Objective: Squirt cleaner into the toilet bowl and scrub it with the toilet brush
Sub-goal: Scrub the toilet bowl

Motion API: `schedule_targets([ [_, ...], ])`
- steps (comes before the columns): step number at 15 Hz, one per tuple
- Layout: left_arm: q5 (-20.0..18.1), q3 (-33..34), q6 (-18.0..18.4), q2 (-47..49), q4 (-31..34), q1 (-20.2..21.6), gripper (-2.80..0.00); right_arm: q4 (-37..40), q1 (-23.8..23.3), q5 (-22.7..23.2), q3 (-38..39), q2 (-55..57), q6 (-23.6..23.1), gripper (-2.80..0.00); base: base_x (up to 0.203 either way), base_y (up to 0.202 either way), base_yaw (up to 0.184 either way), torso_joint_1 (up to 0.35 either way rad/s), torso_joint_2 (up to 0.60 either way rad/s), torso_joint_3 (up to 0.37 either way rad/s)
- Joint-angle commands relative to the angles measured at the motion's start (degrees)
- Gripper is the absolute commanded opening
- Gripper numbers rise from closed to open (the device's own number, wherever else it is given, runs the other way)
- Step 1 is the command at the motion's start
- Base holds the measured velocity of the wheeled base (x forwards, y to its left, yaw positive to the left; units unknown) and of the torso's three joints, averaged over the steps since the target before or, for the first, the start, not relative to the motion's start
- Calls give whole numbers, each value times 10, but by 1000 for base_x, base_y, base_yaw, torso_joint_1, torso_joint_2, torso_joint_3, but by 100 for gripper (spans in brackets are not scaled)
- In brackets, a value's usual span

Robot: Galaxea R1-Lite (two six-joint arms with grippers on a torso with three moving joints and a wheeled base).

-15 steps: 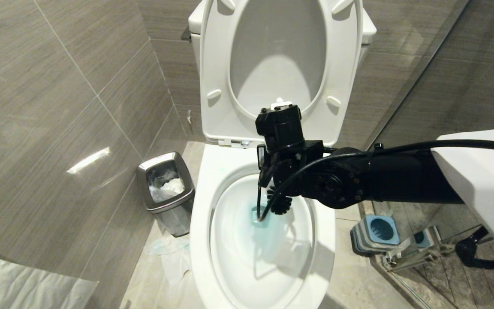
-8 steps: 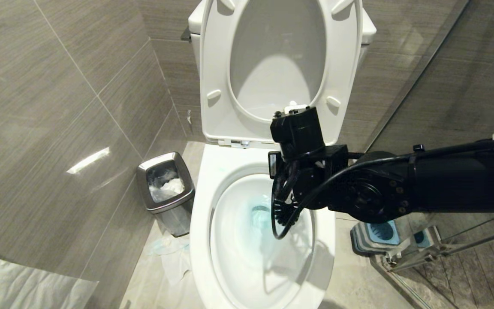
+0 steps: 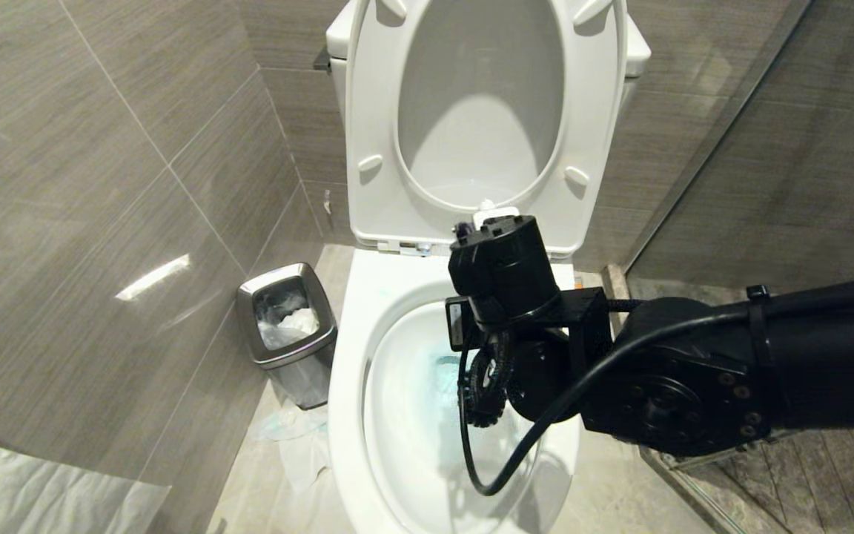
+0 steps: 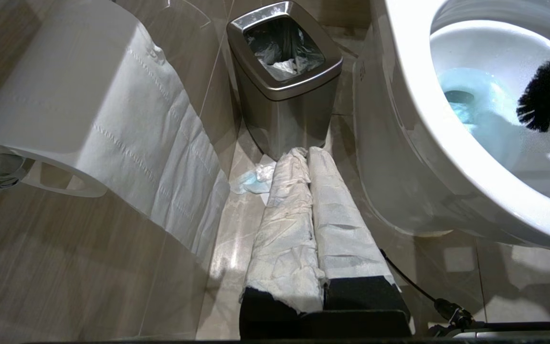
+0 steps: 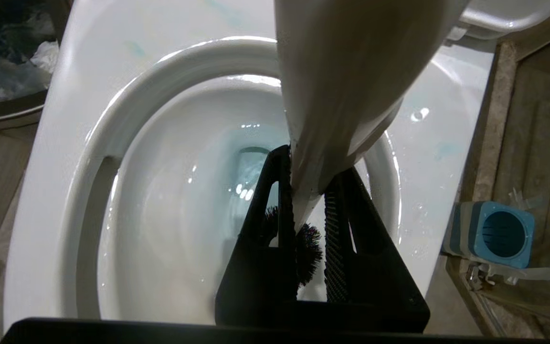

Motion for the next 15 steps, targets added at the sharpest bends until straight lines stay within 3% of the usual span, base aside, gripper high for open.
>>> schedule_targets([
  [1,0,0,0,0,0,0,-280,-1,18,-3,14,-4,1,-280,0,0,0,0,0,0],
  [15,0,0,0,0,0,0,-280,0,66,-11,3,2,8,-280,0,0,0,0,0,0],
])
